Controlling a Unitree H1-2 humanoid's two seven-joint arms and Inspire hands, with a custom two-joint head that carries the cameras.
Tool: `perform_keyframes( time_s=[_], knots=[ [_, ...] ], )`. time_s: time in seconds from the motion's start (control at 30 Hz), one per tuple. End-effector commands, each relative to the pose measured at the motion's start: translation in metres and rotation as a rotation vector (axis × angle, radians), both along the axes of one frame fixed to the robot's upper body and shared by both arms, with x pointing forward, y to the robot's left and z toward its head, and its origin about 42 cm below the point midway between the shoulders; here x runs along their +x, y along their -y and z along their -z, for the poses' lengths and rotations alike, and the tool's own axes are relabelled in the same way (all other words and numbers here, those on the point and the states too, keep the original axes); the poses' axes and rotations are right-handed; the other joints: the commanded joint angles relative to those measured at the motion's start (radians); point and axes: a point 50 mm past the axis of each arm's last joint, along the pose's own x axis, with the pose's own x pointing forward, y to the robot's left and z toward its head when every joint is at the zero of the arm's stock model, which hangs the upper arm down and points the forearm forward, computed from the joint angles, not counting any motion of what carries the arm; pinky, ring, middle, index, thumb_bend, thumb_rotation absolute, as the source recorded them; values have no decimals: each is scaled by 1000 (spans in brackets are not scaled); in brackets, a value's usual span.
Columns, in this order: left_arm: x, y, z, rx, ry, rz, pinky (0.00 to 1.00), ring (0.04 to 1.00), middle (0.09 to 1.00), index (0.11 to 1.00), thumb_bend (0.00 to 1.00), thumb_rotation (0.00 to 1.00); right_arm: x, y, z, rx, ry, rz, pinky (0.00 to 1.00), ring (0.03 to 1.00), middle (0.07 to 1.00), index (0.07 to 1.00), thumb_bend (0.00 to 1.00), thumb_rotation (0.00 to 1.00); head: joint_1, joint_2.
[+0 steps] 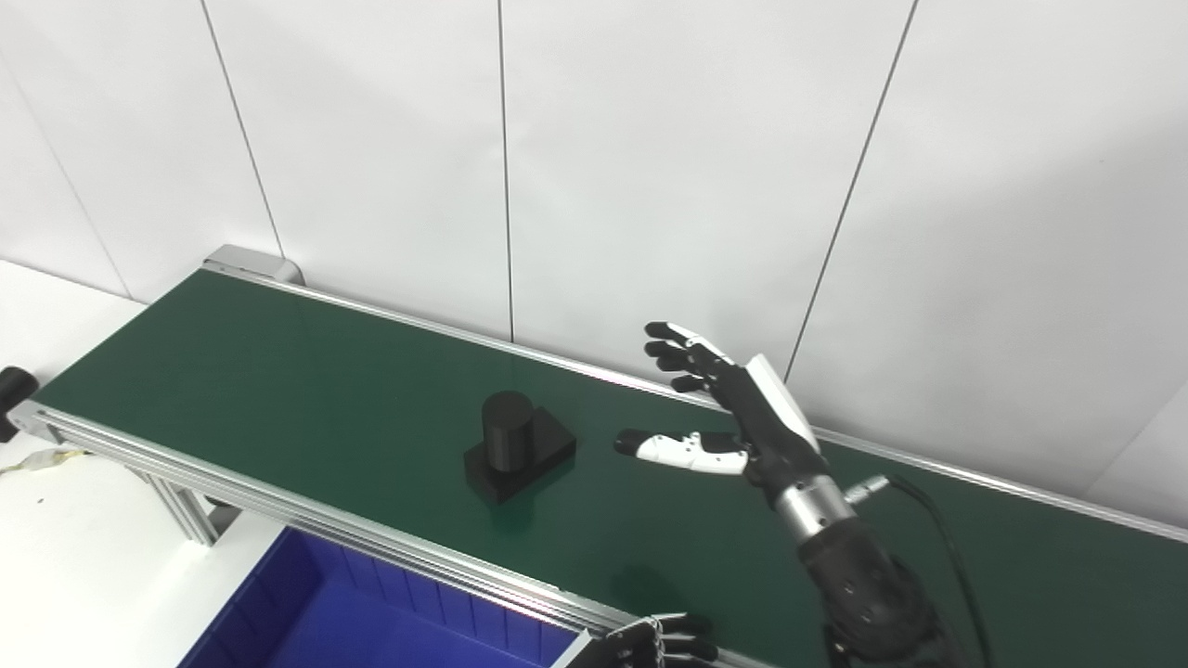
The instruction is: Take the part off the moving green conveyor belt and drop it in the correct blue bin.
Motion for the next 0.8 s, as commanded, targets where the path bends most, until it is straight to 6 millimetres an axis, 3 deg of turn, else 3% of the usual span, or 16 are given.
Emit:
perform_keyframes(
  time_s=[0.0, 0.4, 0.77],
  knots=[
    [9, 9, -10, -13, 71, 7, 667, 711, 754, 799, 1000, 153, 3, -23, -28, 38, 108, -52, 792, 841, 841, 880, 814, 427, 4, 0],
    [12, 23, -13, -11, 78, 17, 651, 705, 762, 782, 1000, 145, 18, -63, 1, -46, 49, -72, 796, 860, 841, 873, 847, 469, 25, 6],
    [12, 28, -14, 9, 82, 6, 633, 687, 748, 773, 1000, 130, 22, -81, 26, -116, 23, -78, 747, 821, 820, 857, 844, 474, 35, 14]
  ],
)
